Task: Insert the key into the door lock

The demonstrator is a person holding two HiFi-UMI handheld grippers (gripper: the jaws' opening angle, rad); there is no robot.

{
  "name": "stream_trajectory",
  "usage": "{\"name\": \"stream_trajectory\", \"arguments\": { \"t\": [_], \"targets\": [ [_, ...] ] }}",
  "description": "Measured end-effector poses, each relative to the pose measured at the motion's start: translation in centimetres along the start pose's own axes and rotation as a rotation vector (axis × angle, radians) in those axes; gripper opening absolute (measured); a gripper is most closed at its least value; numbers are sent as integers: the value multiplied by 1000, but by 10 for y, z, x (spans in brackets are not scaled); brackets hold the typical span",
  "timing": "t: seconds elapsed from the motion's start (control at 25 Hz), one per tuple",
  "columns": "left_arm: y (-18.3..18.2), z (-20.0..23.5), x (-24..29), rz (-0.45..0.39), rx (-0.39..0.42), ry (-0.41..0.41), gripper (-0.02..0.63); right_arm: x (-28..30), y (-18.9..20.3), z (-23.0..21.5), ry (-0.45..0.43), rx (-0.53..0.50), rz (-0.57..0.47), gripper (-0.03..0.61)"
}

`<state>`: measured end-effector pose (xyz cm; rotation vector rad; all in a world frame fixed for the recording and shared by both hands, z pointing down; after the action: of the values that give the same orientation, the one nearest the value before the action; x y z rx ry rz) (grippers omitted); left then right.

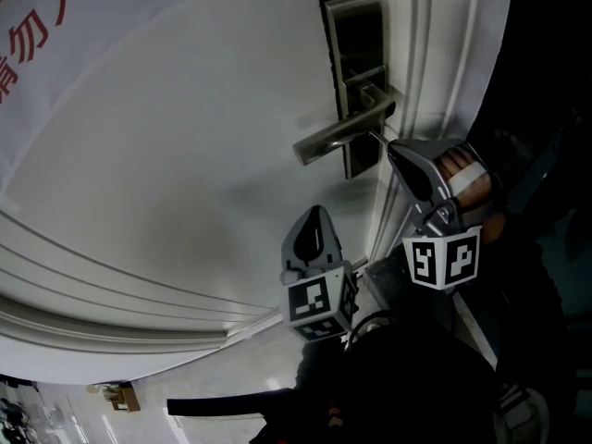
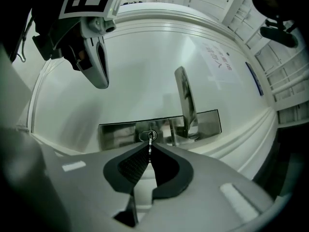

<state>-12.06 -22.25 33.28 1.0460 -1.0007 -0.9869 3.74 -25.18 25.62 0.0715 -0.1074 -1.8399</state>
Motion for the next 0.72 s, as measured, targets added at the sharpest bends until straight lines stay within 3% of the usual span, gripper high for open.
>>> {"name": "stream_trajectory", "arguments": {
  "t": [0.72],
  "targets": [
    [-1, 3, 0, -6, 2, 2, 2, 5, -9, 0, 23, -111, 69, 12]
  ]
}}
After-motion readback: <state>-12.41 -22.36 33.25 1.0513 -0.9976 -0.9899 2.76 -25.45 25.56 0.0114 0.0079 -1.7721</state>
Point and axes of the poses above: the fingertips, and each gripper's own axes: x forward along the fingers, z to its left, y out of its underside, the point moved 7 cm from there along -x, backward along the fingers, and after that the axes turned 7 degrees about z, right-handed, at the moved point
